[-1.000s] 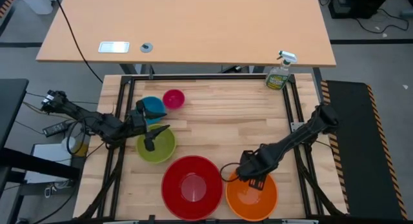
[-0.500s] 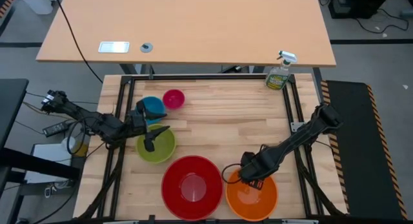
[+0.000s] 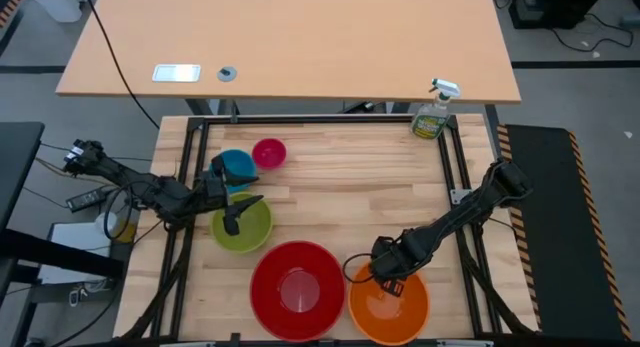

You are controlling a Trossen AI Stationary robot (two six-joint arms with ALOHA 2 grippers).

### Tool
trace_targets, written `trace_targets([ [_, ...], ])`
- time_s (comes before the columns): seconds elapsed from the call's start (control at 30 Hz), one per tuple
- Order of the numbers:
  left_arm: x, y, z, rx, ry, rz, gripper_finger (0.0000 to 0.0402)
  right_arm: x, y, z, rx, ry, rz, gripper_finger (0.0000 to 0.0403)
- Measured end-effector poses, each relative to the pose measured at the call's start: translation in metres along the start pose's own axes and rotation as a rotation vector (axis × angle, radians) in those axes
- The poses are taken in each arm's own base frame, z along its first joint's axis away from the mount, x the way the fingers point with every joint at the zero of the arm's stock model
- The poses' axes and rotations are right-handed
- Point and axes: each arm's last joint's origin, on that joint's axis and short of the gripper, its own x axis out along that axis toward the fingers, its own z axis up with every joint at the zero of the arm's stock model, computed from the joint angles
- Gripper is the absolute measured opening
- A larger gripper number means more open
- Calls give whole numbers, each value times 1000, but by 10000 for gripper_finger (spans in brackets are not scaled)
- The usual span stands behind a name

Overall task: Nest bowls inside each other
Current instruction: Stack the orange bowl into the red bowl

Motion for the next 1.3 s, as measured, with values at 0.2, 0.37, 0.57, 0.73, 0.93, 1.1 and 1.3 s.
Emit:
trace_targets([
  [0.2,0,0,-1,10,10,0,219,-2,-1,1,15,49,33,28],
  [0.37,0,0,-1,10,9,0,219,-15,-7,-4,37,21,43,28],
  [0.57,0,0,-1,10,9,0,219,-40,-22,-16,35,-35,21,19],
  [0.73,0,0,-1,10,9,0,219,-60,-27,-33,-75,-24,90,27],
  [0.93,0,0,-1,7,9,0,219,-85,-32,-46,-94,-88,217,26],
  [1.1,0,0,-1,-11,9,0,219,-98,-29,-39,38,-162,353,25],
  [1.3,0,0,-1,-19,9,0,219,-103,-12,-20,19,-215,342,25],
])
